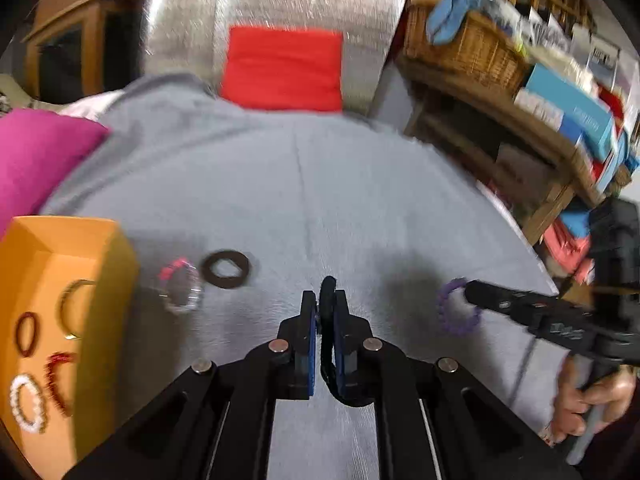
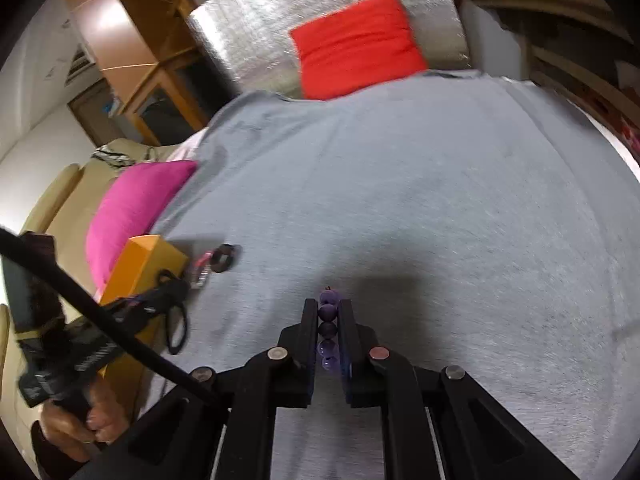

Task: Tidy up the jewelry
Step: 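Carry the black hair tie and purple bracelet into the orange box and open both tools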

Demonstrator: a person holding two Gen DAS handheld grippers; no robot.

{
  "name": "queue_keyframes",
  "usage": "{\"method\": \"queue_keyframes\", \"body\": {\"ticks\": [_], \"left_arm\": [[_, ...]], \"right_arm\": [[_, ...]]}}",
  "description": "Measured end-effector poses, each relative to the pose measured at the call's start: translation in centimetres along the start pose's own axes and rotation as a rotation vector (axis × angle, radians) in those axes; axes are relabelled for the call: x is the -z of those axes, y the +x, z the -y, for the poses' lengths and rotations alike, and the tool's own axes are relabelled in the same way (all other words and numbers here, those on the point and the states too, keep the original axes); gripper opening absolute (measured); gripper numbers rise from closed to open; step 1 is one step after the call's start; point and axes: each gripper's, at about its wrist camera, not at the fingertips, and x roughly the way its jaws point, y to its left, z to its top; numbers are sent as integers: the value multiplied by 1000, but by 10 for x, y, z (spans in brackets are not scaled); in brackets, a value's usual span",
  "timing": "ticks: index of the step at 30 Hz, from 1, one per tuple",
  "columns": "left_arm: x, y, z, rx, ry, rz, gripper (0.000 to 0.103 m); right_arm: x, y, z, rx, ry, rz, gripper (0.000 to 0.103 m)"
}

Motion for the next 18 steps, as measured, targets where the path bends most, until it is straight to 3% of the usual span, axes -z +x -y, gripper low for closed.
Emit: {"method": "queue_keyframes", "body": {"ticks": [2, 8, 13, 18], "left_arm": [[0, -29, -6, -2, -13, 45, 8], [9, -124, -51, -126, -81, 159, 8], [39, -181, -110, -257, -139, 141, 8], [78, -189, -168, -319, -264, 71, 8]], "right_arm": [[-1, -4, -14, -24, -24, 16, 11], [0, -17, -79, -142, -97, 42, 11], [6, -18, -151, -288, -149, 7, 11], [20, -6, -230, -395, -229, -69, 11]]}}
